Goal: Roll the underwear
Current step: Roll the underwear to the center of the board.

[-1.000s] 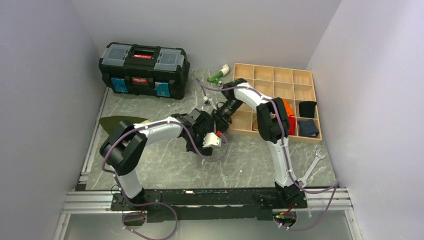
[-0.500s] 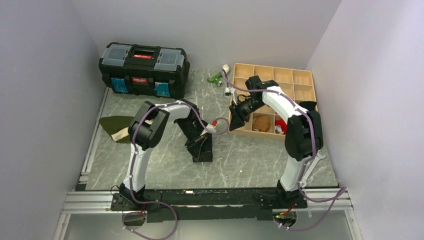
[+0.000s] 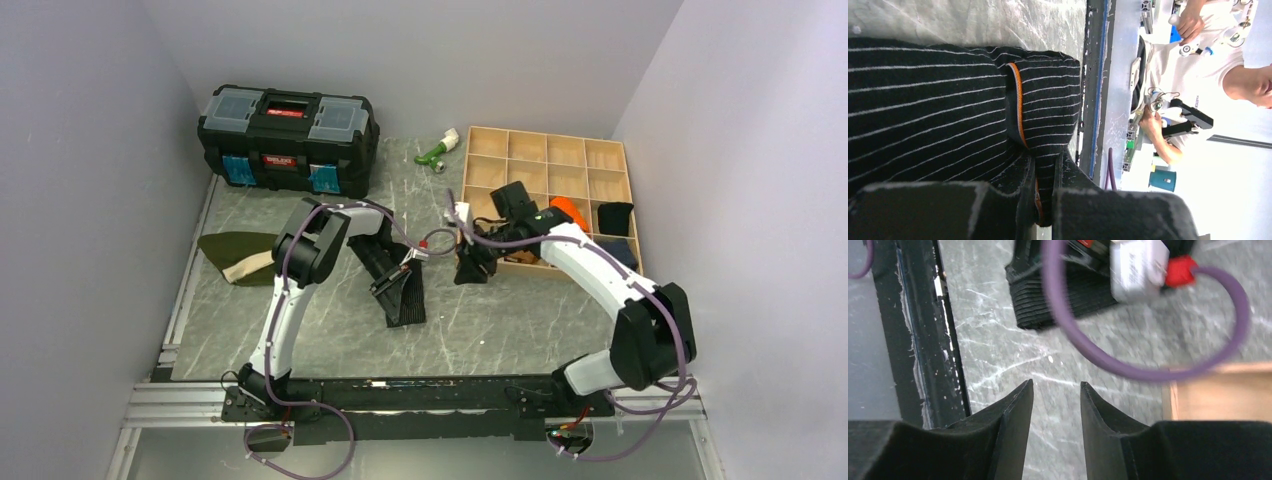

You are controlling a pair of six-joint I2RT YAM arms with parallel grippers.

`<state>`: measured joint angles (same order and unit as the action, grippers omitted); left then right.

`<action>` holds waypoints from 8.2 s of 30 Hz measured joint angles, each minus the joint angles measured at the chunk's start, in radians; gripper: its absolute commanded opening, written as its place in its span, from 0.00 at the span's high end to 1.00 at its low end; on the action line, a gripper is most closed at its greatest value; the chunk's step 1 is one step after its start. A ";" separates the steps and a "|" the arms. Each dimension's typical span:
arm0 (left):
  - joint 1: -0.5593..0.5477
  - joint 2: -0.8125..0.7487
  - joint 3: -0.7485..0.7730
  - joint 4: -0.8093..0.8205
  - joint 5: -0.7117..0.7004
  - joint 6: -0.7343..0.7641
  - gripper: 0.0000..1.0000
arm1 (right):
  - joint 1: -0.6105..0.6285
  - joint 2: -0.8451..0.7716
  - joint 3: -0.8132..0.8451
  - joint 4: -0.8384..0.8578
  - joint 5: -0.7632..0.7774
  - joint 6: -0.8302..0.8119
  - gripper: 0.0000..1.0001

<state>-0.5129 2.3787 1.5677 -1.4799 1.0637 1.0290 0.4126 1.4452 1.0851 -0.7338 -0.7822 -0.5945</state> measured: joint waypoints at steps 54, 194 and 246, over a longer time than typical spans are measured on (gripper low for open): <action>0.004 0.053 0.042 -0.065 0.001 0.005 0.82 | 0.638 0.325 -0.001 0.304 0.611 -0.066 1.00; -0.409 -0.908 -0.850 1.265 -0.982 -0.333 1.00 | 0.260 1.105 0.937 -0.784 -0.232 -0.238 0.65; -0.027 -0.335 -0.204 0.459 -0.241 -0.166 1.00 | -0.060 -0.100 0.038 0.121 0.159 0.154 0.00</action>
<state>-0.5396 2.0441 1.3636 -1.0210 0.8223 0.8635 0.3523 1.3449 1.1233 -0.6132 -0.6228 -0.4404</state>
